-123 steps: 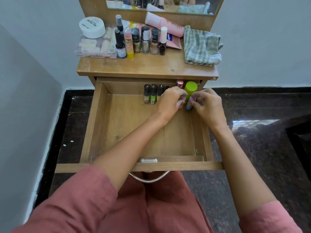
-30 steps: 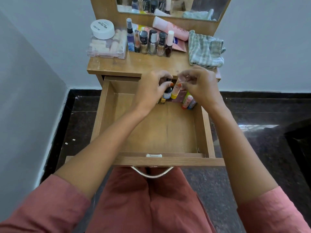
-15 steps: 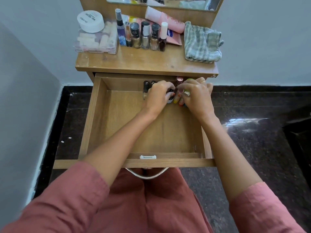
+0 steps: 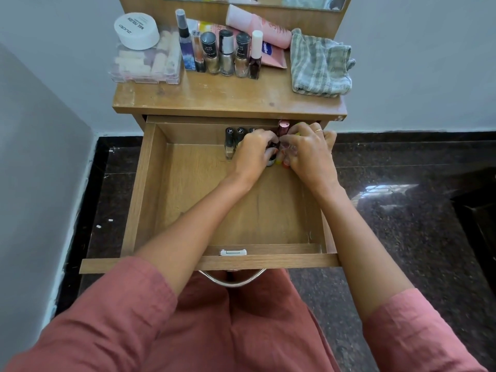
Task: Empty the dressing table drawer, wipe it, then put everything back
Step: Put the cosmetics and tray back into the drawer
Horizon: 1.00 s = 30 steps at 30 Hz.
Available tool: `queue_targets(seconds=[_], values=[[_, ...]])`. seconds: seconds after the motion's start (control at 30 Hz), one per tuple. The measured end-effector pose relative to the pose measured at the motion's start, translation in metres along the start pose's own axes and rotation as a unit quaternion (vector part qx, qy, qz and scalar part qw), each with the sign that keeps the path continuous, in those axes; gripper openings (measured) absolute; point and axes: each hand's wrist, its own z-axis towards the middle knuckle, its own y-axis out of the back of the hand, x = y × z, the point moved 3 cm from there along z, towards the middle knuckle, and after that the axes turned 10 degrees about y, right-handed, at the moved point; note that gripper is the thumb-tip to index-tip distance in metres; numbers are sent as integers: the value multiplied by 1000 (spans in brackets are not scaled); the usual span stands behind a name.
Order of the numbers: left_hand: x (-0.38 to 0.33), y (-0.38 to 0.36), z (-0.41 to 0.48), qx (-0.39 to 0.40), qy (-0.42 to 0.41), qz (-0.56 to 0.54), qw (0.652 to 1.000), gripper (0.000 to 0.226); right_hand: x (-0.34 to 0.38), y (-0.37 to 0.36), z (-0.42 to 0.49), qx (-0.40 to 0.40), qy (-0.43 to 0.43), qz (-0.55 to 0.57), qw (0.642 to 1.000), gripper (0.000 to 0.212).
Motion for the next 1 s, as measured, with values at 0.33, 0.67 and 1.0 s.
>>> queue_targets(seconds=[0.33,0.67,1.0], values=[[-3,4,-1,-1,-3,-14,1000,23,0,1,-1,18,-7,0,1000,21],[-11,26,-4,-52,-57,-38,996,19,7,20,7,-26,-15,60,998,18],[-25,110,36,-199,-89,-66,974,17,27,58,85,-126,-33,226,965,20]])
